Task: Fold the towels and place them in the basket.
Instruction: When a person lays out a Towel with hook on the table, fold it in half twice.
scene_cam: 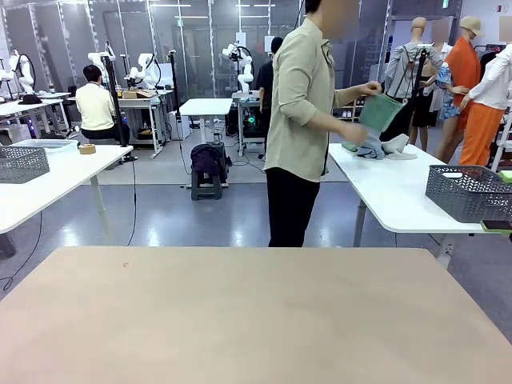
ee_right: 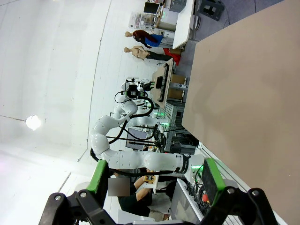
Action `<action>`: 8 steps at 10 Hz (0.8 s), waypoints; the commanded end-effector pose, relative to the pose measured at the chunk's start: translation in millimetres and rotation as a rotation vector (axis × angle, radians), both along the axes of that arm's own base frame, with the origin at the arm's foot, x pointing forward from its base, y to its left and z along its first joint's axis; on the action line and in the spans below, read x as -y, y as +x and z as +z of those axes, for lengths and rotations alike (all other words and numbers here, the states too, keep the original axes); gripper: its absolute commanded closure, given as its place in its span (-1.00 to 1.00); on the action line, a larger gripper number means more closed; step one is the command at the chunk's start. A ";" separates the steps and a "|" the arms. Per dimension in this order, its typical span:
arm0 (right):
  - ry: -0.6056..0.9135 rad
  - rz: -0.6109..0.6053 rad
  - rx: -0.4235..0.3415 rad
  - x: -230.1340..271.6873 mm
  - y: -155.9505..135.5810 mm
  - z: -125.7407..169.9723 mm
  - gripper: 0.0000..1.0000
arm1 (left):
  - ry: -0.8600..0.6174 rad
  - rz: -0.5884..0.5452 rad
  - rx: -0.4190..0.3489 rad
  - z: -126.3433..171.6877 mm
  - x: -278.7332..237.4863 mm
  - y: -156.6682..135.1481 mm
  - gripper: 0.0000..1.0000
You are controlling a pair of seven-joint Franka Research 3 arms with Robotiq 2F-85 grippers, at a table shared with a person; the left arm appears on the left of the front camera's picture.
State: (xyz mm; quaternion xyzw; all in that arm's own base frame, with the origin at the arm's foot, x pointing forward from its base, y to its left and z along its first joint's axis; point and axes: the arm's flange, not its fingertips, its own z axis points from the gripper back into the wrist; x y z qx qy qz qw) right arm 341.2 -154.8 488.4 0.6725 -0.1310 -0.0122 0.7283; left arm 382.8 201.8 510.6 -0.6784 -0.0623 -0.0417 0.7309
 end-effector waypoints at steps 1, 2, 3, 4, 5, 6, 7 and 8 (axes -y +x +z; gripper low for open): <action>-0.001 -0.001 0.001 0.2 -0.2 0.8 -1.00 | 0.003 0.006 0.002 0.6 0.7 -1.1 -1.00; -0.001 -0.001 0.001 0.2 -0.2 0.8 -1.00 | 0.003 0.006 0.002 0.6 0.7 -1.1 -1.00; -0.001 -0.001 0.001 0.2 -0.2 0.8 -1.00 | 0.003 0.006 0.002 0.6 0.7 -1.1 -1.00; -0.001 -0.001 0.001 0.2 -0.2 0.8 -1.00 | 0.003 0.006 0.002 0.6 0.7 -1.1 -1.00; -0.001 -0.001 0.001 0.2 -0.2 0.8 -1.00 | 0.003 0.006 0.002 0.6 0.7 -1.1 -1.00; -0.001 -0.001 0.001 0.2 -0.2 0.8 -1.00 | 0.003 0.006 0.002 0.6 0.7 -1.1 -1.00; -0.001 -0.001 0.001 0.2 -0.2 0.8 -1.00 | 0.003 0.006 0.002 0.6 0.7 -1.1 -1.00; -0.001 -0.001 0.001 0.2 -0.2 0.8 -1.00 | 0.003 0.006 0.002 0.6 0.7 -1.1 -1.00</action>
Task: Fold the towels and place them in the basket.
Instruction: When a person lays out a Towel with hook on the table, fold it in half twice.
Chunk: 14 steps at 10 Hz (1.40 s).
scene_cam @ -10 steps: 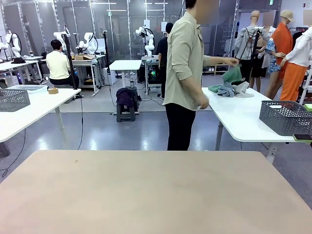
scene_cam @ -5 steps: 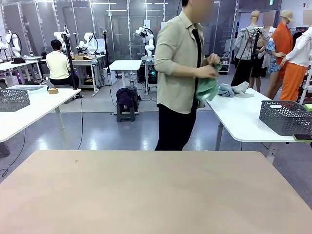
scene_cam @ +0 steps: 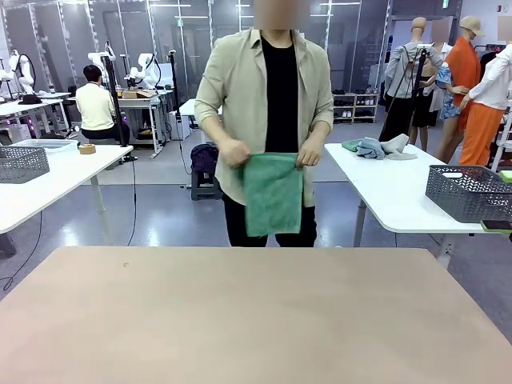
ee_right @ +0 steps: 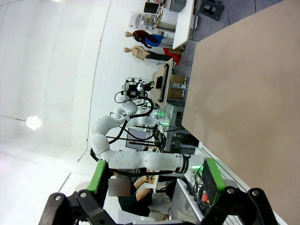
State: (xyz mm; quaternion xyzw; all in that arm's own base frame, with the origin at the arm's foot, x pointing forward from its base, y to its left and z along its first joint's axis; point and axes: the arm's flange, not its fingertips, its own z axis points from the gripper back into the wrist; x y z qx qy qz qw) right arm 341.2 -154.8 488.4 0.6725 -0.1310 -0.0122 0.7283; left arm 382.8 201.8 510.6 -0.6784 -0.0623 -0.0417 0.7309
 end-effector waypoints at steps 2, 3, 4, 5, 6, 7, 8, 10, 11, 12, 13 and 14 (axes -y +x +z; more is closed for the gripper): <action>-0.001 -0.001 0.001 0.2 -0.2 0.8 -1.00 | 0.003 0.006 0.002 0.6 0.7 -1.1 -1.00; -0.001 -0.001 0.001 0.2 -0.2 0.8 -1.00 | 0.003 0.006 0.002 0.6 0.7 -1.1 -1.00; -0.001 -0.001 0.001 0.2 -0.2 0.8 -1.00 | 0.003 0.006 0.002 0.6 0.7 -1.1 -1.00; -0.001 -0.001 0.001 0.2 -0.2 0.8 -1.00 | 0.003 0.006 0.002 0.6 0.7 -1.1 -1.00; -0.001 -0.001 0.001 0.2 -0.2 0.8 -1.00 | 0.003 0.006 0.002 0.6 0.7 -1.1 -1.00; -0.001 -0.001 0.001 0.2 -0.2 0.8 -1.00 | 0.003 0.006 0.002 0.6 0.7 -1.1 -1.00; -0.001 -0.001 0.001 0.2 -0.2 0.8 -1.00 | 0.003 0.006 0.002 0.6 0.7 -1.1 -1.00; -0.001 -0.001 0.001 0.2 -0.2 0.8 -1.00 | 0.003 0.006 0.002 0.6 0.7 -1.1 -1.00; -0.001 -0.001 0.001 0.2 -0.2 0.8 -1.00 | 0.003 0.006 0.002 0.6 0.7 -1.1 -1.00; -0.001 -0.001 0.001 0.2 -0.2 0.8 -1.00 | 0.003 0.006 0.002 0.6 0.7 -1.1 -1.00; -0.001 -0.001 0.001 0.2 -0.2 0.8 -1.00 | 0.003 0.006 0.002 0.6 0.7 -1.1 -1.00; -0.001 -0.001 0.001 0.2 -0.2 0.8 -1.00 | 0.003 0.006 0.002 0.6 0.7 -1.1 -1.00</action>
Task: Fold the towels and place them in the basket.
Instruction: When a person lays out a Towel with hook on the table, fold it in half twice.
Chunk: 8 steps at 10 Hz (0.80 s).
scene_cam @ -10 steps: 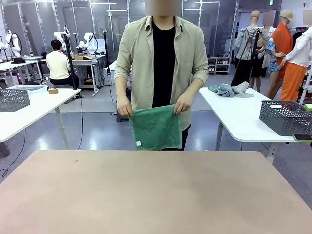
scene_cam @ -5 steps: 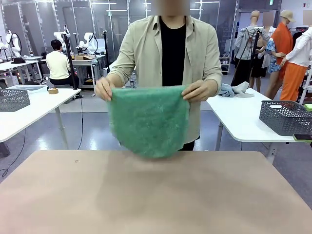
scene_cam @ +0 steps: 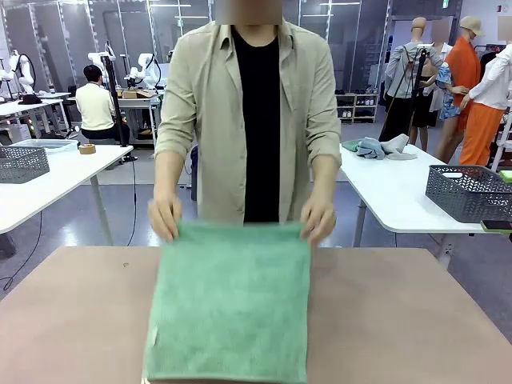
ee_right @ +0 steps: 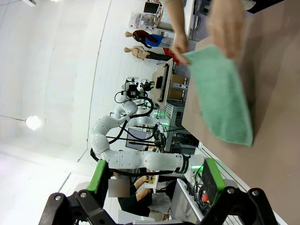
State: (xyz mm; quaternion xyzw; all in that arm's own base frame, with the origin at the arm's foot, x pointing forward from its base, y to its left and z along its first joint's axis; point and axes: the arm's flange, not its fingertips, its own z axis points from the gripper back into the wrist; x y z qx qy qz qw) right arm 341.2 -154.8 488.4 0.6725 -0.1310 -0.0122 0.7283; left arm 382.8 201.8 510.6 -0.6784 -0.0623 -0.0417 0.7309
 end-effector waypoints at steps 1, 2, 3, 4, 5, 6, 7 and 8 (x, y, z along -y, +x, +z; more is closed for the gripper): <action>-0.001 -0.001 0.001 0.2 -0.2 0.8 -1.00 | 0.003 0.006 0.002 0.6 0.7 -1.1 -1.00; -0.001 -0.001 0.001 0.2 -0.2 0.8 -1.00 | 0.003 0.006 0.002 0.6 0.7 -1.1 -1.00; -0.001 -0.001 0.001 0.2 -0.2 0.8 -1.00 | 0.003 0.006 0.002 0.6 0.7 -1.1 -1.00; -0.001 -0.001 0.001 0.2 -0.2 0.8 -1.00 | 0.003 0.006 0.002 0.6 0.7 -1.1 -1.00; -0.001 -0.001 0.001 0.2 -0.2 0.8 -1.00 | 0.003 0.006 0.002 0.6 0.7 -1.1 -1.00; -0.001 -0.001 0.001 0.2 -0.2 0.8 -1.00 | 0.003 0.006 0.002 0.6 0.7 -1.1 -1.00; -0.001 -0.001 0.001 0.2 -0.2 0.8 -1.00 | 0.003 0.006 0.002 0.6 0.7 -1.1 -1.00; -0.001 -0.001 0.001 0.2 -0.2 0.8 -1.00 | 0.003 0.006 0.002 0.6 0.7 -1.1 -1.00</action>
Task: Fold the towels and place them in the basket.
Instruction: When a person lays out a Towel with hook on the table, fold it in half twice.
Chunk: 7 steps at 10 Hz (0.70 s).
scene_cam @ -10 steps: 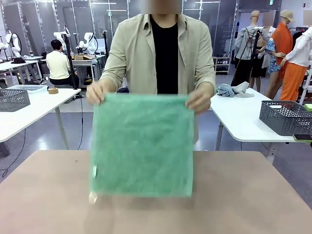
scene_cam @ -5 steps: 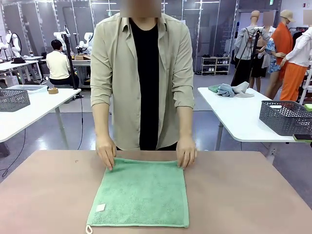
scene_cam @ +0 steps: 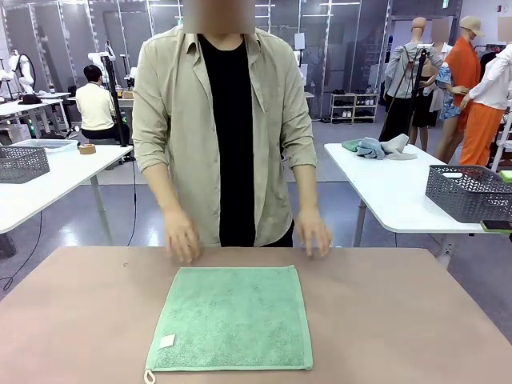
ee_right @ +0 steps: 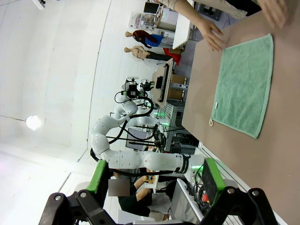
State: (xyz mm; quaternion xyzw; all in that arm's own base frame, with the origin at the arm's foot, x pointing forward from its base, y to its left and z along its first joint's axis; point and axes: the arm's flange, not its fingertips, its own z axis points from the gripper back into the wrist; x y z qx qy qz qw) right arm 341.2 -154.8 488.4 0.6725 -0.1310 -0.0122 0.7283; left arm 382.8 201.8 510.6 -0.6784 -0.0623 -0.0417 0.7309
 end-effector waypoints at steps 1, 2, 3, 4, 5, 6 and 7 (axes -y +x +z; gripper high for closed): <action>-0.001 -0.001 0.001 0.2 -0.2 0.8 -1.00 | 0.003 0.006 0.002 0.6 0.7 -1.1 -1.00; 0.000 0.000 0.000 0.0 0.0 0.0 -1.00 | 0.000 0.000 0.000 0.0 0.0 0.0 -1.00; -0.030 0.007 0.023 -3.3 -2.6 4.2 -1.00 | 0.029 0.000 0.026 9.2 6.4 -2.3 -1.00; -0.074 0.023 0.058 -10.0 -6.2 13.6 -1.00 | 0.083 0.001 0.072 23.2 17.3 -5.5 -1.00; -0.131 0.035 0.097 -19.5 -10.8 23.9 -1.00 | 0.147 -0.011 0.129 36.3 30.3 -11.1 -1.00; -0.194 0.063 0.148 -33.3 -17.2 37.6 -1.00 | 0.215 -0.033 0.196 50.3 49.2 -17.9 -1.00; -0.275 0.094 0.203 -52.0 -26.4 52.2 -1.00 | 0.290 -0.059 0.265 61.5 65.7 -26.7 -1.00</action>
